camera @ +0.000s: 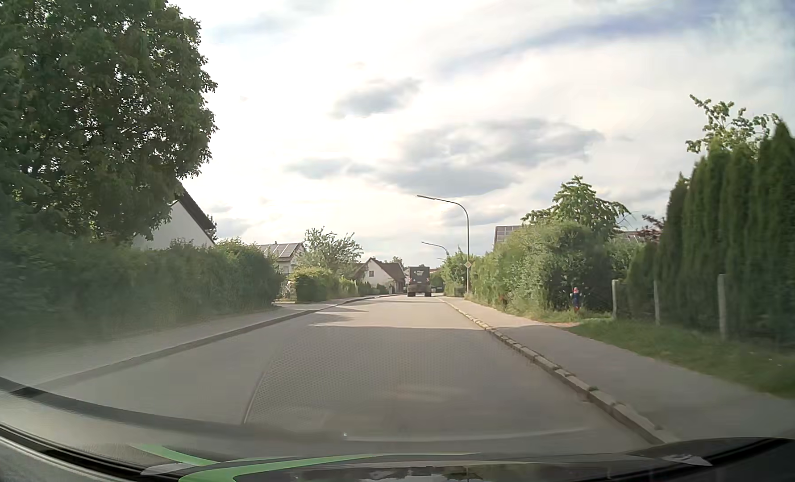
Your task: Follow the waypoints while adhering to traffic rules and regulations
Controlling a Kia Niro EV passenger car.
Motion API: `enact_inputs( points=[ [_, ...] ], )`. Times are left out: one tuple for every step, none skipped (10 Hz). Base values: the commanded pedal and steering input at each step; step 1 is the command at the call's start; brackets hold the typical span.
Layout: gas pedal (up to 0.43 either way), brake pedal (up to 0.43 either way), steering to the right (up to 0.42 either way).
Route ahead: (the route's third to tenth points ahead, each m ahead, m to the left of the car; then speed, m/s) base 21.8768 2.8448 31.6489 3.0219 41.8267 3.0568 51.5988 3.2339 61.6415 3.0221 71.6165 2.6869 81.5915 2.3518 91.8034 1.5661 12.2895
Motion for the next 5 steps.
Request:
enact_inputs(
  points=[
    [0.118,0.0,0.0],
    [0.118,0.0,-0.001],
    [0.118,0.0,0.0],
    [0.118,0.0,-0.001],
    [0.118,0.0,0.0]
  ],
)
